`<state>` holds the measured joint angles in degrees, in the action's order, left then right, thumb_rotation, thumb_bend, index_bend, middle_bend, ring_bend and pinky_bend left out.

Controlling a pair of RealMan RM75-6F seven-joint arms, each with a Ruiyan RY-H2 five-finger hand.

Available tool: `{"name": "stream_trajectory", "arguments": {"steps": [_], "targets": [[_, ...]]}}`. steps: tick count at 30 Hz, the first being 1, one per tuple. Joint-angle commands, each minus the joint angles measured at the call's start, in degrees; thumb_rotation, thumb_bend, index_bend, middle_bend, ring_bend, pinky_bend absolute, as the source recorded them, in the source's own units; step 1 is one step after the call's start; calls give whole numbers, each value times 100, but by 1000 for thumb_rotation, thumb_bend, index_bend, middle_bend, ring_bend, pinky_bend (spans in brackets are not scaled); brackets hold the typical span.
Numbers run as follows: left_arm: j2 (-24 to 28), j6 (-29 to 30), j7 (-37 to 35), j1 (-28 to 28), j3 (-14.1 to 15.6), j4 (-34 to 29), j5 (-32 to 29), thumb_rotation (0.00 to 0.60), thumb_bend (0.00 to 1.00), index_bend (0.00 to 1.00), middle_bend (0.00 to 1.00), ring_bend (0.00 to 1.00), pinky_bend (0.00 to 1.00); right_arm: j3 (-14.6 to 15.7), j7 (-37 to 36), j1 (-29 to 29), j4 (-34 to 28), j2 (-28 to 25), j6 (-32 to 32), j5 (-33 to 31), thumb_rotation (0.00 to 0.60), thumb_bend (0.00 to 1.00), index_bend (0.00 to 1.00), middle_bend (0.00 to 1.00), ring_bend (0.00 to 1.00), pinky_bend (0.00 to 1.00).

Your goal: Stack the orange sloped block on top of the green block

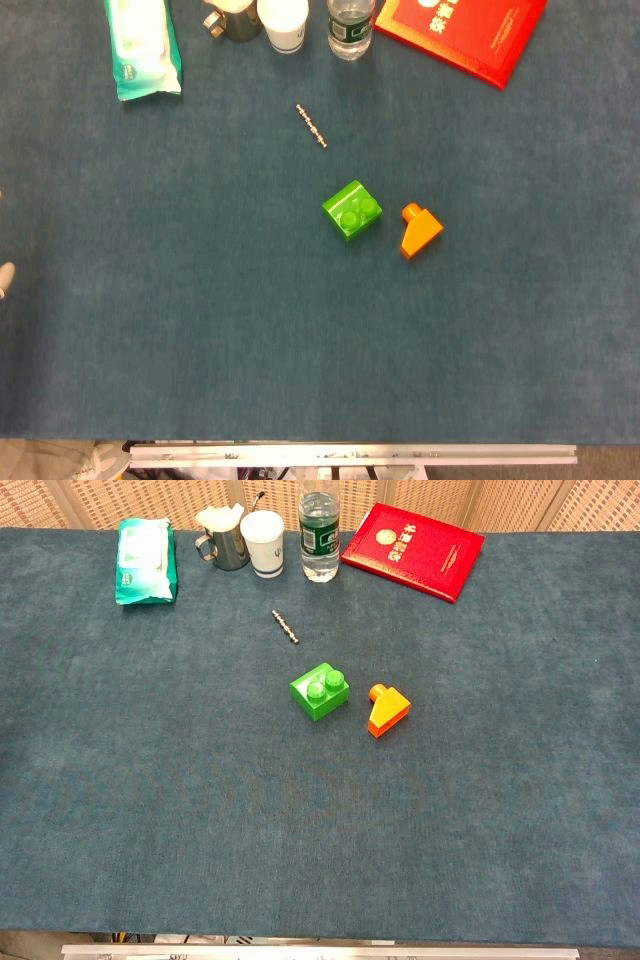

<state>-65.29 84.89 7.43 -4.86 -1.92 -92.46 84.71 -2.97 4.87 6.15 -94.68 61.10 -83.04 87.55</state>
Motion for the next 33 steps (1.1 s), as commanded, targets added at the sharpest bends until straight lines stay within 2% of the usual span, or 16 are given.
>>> {"name": "stream_trajectory", "arguments": {"steps": [1,9,20,26,33], "targets": [[2,-2,7,7,10,-6,3,600,220,226,332,325,240,12,1,16,-15,-8,38,4,600,121,434,456,363,442],[26,84,-11,62,33,-36,49,600,220,226,332,325,241,66,-32,201,-187,-102,319,161,600,121,433,456,363,442],[47,117,-81,110,43,-15,41,600,219,226,332,325,240,10,-18,923,-757,-323,1371,235,600,120,411,456,363,442],[74,174,-82,149,54,-52,69,600,220,226,332,325,241,-69,102,1429,-770,-162,2049,174,600,118,406,455,363,442],[93,177,-52,171,62,-98,62,600,220,226,330,325,241,-199,165,1959,-566,208,2658,6,600,118,333,456,363,442]]}}
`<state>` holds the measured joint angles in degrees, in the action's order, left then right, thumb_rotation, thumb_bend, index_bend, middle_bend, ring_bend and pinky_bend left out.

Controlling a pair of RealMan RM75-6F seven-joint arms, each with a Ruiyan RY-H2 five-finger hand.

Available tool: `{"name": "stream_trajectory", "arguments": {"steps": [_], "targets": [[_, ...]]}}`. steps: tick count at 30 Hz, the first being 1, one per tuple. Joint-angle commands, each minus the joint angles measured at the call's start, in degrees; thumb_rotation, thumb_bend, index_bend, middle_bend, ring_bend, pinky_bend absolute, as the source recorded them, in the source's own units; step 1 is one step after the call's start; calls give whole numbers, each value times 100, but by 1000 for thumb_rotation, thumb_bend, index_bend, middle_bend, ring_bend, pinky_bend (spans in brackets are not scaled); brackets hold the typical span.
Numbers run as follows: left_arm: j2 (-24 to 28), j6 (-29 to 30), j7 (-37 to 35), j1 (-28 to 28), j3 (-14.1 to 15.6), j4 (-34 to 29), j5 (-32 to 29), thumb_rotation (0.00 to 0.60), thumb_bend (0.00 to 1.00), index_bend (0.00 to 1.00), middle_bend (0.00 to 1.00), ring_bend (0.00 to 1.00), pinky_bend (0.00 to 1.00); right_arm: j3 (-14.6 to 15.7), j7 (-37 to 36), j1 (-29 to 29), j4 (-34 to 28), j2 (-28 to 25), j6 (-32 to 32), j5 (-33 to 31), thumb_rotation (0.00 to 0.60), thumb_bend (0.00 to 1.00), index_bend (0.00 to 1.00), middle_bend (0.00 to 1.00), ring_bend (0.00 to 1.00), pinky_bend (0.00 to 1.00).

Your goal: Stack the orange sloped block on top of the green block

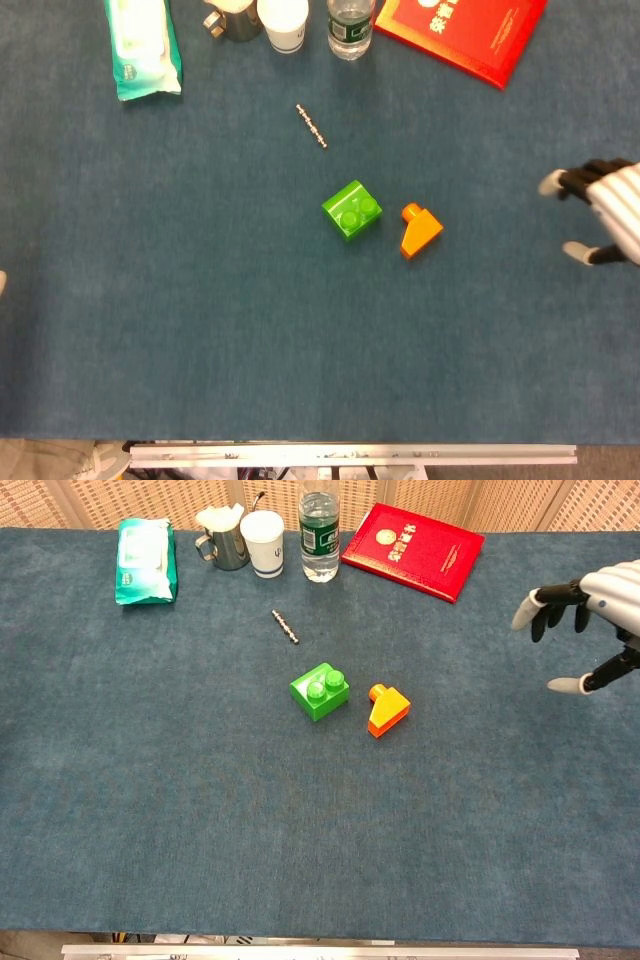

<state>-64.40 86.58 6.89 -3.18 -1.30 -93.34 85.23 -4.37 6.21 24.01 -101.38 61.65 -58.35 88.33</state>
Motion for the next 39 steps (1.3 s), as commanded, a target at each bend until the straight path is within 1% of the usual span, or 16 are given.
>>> {"name": "stream_trajectory", "arguments": {"steps": [1,7,17,28,39], "targets": [[7,12,1,4,0,-17,16,600,219,226,330,325,241,-68,39,242,150,210,273,-96,600,118,332,456,363,442],[12,23,19,23,7,-40,22,600,220,226,330,325,241,-128,62,697,473,631,834,-325,600,118,332,456,349,440],[15,35,8,58,8,-17,-4,600,220,226,330,325,240,-230,268,1278,1050,1350,1426,-764,600,119,332,454,330,438],[9,27,-32,85,1,40,-45,600,220,226,329,325,240,-374,339,1825,1648,2012,1892,-1310,600,120,332,454,330,438],[9,31,-60,116,-5,66,-78,600,220,226,329,325,240,-448,510,2215,2213,2514,2095,-1777,600,120,332,454,330,438]]}}
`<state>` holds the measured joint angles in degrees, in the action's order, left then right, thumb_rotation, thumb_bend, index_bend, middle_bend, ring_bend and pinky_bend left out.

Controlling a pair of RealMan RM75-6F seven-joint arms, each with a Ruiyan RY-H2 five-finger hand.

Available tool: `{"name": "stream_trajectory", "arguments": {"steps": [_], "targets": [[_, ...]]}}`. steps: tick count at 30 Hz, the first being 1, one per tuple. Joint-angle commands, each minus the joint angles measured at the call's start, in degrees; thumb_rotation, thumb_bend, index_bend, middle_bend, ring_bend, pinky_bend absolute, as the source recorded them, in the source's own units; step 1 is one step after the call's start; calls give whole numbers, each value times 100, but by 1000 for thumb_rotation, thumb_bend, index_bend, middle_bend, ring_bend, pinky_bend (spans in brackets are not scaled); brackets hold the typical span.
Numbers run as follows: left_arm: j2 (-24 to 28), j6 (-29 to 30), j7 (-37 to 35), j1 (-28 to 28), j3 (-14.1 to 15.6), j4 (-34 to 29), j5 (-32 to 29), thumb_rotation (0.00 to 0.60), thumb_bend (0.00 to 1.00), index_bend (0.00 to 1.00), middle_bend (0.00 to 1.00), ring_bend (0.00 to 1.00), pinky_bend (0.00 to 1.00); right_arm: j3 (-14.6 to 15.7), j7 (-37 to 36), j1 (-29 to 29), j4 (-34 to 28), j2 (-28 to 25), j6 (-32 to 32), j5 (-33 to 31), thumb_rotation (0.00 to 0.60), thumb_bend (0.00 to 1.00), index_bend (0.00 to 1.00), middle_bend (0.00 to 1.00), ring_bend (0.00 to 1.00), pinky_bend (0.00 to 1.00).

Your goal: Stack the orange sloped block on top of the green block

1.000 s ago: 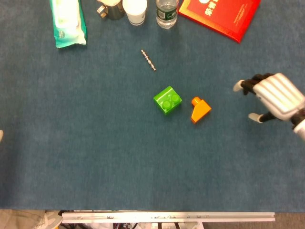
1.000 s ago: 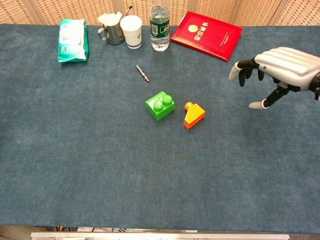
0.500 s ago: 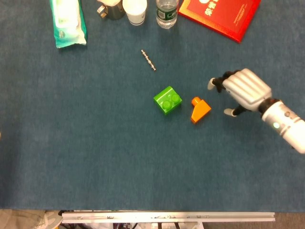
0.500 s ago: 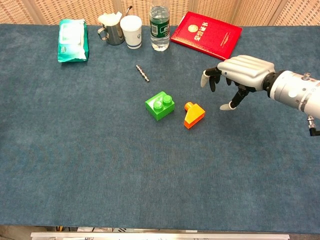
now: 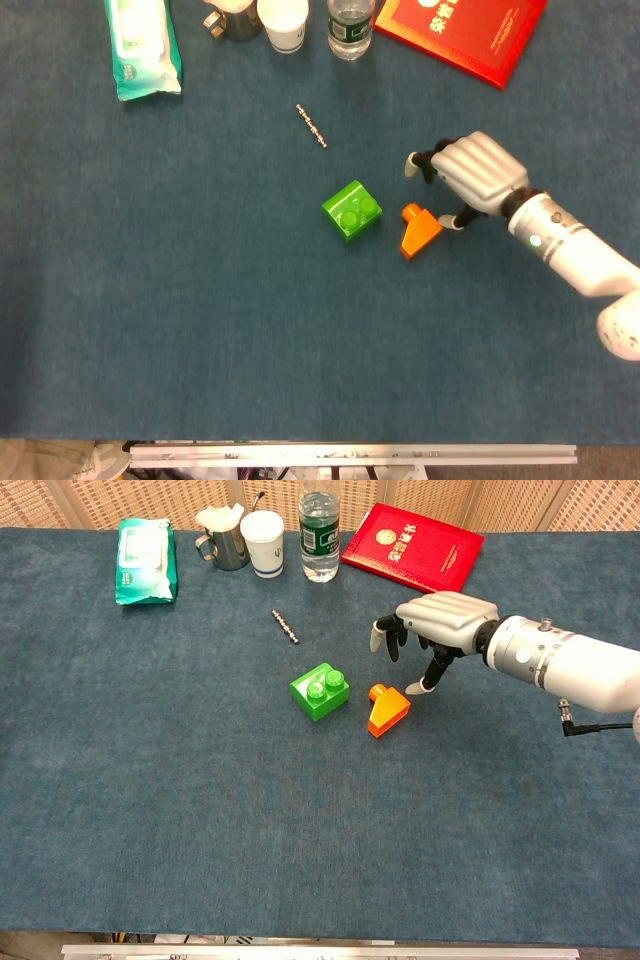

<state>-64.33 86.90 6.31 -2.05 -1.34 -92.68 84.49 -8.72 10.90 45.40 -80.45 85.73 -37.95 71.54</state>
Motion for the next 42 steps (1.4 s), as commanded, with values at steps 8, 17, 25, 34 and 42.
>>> {"name": "stream_trajectory", "arguments": {"steps": [8,17,25,34,42], "targets": [[23,10,-52,28,-12,18,-33,600,220,226,329,325,240,-45,196,314,583,443,113,-388,600,120,332,454,330,438],[27,4,-70,27,-22,29,-28,600,220,226,329,325,240,7,293,498,969,771,156,-512,600,119,332,454,330,438],[24,16,-88,54,-18,54,-42,600,220,227,329,325,240,176,155,474,821,702,162,-359,600,0,332,454,330,438],[23,30,-76,62,-6,39,-1,600,220,227,329,325,241,451,-9,216,73,181,-138,-4,600,0,332,456,330,438],[37,71,-78,89,11,12,42,600,220,227,329,325,240,716,166,-20,-678,-463,-377,106,600,0,332,456,330,438]]}}
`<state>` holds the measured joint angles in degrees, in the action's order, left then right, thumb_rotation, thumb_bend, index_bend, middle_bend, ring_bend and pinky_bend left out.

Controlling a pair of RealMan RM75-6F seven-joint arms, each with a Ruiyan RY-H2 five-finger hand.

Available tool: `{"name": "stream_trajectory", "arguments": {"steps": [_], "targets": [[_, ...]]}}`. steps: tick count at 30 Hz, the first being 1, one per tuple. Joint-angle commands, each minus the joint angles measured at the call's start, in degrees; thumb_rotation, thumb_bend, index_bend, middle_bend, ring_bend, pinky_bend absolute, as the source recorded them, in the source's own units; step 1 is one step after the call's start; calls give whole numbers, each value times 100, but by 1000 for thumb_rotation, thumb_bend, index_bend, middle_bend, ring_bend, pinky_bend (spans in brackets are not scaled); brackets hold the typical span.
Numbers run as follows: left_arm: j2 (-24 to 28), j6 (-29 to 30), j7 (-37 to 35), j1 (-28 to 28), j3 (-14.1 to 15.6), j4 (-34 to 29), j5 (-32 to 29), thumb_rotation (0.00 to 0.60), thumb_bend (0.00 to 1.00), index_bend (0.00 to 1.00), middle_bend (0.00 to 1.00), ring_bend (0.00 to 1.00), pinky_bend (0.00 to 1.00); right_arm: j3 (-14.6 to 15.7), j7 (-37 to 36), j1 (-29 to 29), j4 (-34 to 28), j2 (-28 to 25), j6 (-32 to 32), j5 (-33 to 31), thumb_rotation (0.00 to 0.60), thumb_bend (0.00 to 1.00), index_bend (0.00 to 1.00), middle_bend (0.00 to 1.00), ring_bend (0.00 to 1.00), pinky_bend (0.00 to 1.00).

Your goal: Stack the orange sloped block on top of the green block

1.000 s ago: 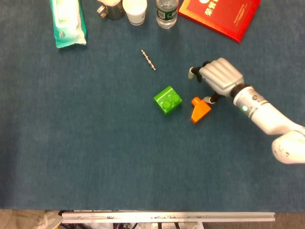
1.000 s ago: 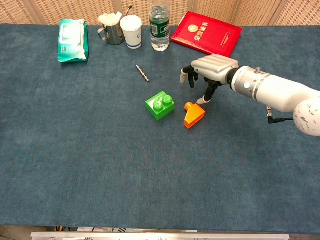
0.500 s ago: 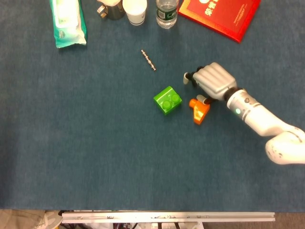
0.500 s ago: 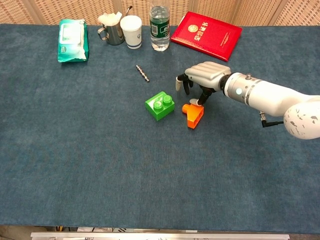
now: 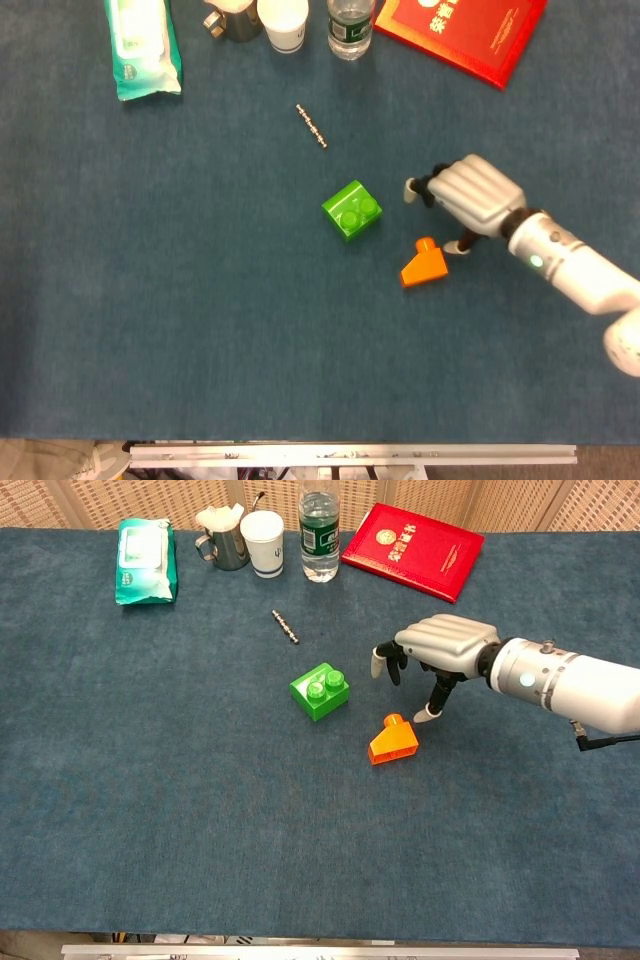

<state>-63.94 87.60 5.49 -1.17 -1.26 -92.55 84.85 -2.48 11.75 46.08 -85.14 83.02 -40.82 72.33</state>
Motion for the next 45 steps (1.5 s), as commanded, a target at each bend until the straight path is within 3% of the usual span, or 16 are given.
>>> {"name": "stream_trajectory", "arguments": {"steps": [1,8,13,23,45], "targets": [[-4,3,6,3,5,-4,11,600,220,227,329,325,241,99,86,-100,-261,-237,-113,42,600,0,332,458,330,438],[16,10,-9,10,11,-50,35,600,220,227,329,325,241,18,121,40,82,-256,-121,289,600,0,337,469,330,440],[11,7,23,11,15,-71,43,600,220,226,329,325,241,-30,53,149,476,94,-66,384,600,0,344,469,330,440],[32,44,1,57,16,-90,12,600,220,227,329,325,240,146,-166,268,958,688,-19,858,600,0,343,470,330,440],[58,121,-81,130,39,-79,56,600,220,227,329,325,241,841,-281,46,-106,-150,-432,1871,600,0,375,471,330,440]]}}
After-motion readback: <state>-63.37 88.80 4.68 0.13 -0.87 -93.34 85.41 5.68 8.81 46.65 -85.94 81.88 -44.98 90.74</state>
